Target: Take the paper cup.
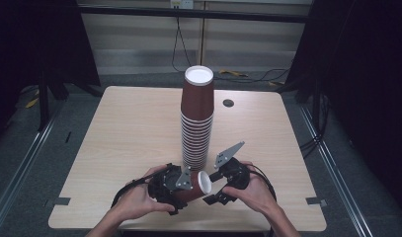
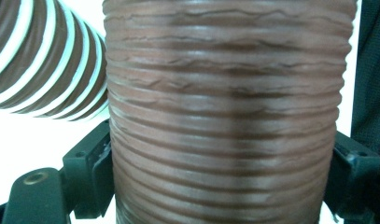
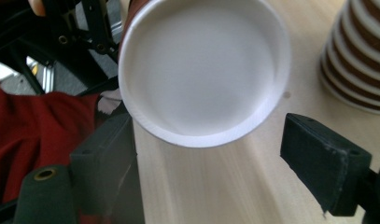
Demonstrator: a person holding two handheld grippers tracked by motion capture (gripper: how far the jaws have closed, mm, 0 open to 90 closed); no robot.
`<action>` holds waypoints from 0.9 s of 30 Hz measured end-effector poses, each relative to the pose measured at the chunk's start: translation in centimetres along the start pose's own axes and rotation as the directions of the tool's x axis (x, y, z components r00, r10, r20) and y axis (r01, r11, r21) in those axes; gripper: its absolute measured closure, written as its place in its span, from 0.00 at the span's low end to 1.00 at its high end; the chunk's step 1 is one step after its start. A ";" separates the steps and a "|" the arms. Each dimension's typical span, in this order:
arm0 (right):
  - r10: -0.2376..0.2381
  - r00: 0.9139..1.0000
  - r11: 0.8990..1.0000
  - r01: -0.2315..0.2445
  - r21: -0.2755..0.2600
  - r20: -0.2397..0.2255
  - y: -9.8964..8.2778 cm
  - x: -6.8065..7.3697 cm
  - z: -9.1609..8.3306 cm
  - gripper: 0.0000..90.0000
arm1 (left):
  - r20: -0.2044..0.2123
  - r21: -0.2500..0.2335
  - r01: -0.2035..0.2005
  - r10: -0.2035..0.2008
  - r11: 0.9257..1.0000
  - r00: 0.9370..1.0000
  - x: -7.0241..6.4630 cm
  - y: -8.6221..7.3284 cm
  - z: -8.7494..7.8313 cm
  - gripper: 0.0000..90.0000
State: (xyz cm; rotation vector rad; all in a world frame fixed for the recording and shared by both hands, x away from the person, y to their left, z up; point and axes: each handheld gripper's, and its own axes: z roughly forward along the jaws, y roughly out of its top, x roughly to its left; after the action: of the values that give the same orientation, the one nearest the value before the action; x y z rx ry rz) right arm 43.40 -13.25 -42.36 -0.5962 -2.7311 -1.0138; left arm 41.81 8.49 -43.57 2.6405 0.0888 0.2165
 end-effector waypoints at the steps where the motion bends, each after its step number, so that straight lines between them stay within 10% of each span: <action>1: -0.005 1.000 1.000 0.005 0.012 -0.004 0.1 0.0 0.1 0.19 | -0.001 0.005 -0.011 0.011 1.000 1.000 0.0 0.1 0.0 0.16; 27: -0.035 0.997 0.997 0.039 0.062 -0.072 1.4 0.4 1.4 0.19 | 0.018 0.062 -0.081 0.080 0.995 0.997 -1.2 1.5 0.5 0.16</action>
State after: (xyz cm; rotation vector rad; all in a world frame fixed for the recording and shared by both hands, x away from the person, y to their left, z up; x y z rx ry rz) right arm 43.57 -11.23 -42.51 -0.4921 -2.7106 -0.9338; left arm 40.70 6.84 -43.45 2.7109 -0.0167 0.2238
